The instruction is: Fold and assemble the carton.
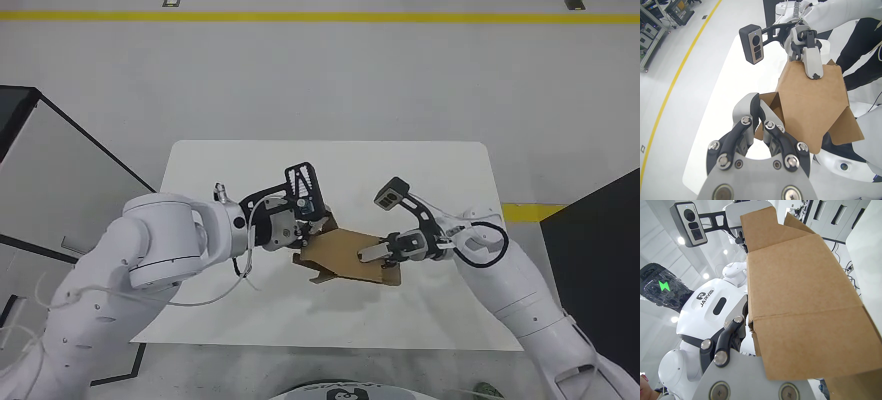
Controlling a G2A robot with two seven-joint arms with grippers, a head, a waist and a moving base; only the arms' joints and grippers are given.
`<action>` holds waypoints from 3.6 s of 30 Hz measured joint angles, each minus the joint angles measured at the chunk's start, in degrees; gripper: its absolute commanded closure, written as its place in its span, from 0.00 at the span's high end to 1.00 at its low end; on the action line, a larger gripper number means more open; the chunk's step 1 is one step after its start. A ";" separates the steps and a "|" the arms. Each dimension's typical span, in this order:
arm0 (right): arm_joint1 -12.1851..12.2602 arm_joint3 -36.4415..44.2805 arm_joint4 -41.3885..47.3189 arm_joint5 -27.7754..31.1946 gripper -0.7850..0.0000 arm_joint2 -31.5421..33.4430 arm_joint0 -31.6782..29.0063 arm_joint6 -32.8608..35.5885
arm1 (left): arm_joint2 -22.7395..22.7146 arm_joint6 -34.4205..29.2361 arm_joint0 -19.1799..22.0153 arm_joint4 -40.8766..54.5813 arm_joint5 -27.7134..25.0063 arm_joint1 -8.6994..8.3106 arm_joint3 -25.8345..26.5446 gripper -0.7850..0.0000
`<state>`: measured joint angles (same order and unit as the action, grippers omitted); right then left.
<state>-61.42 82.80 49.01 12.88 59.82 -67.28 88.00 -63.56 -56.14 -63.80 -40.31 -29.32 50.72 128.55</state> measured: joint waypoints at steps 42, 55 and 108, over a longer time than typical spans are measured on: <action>2.83 0.58 -0.27 1.20 0.00 -1.71 0.28 0.00 | 6.44 0.47 5.66 -1.18 0.12 1.35 -3.19 0.00; 2.94 -0.96 0.13 4.19 0.00 1.24 0.08 -1.60 | 0.02 -1.07 3.33 -1.69 1.63 0.26 -3.25 0.00; 1.55 -2.27 5.75 2.81 0.00 6.21 -1.32 -1.00 | -5.82 0.50 -2.75 3.60 -0.27 -1.39 -3.62 0.41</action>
<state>-59.87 80.53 54.77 15.69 66.03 -68.60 87.00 -69.38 -55.64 -66.55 -36.71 -29.59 49.33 124.93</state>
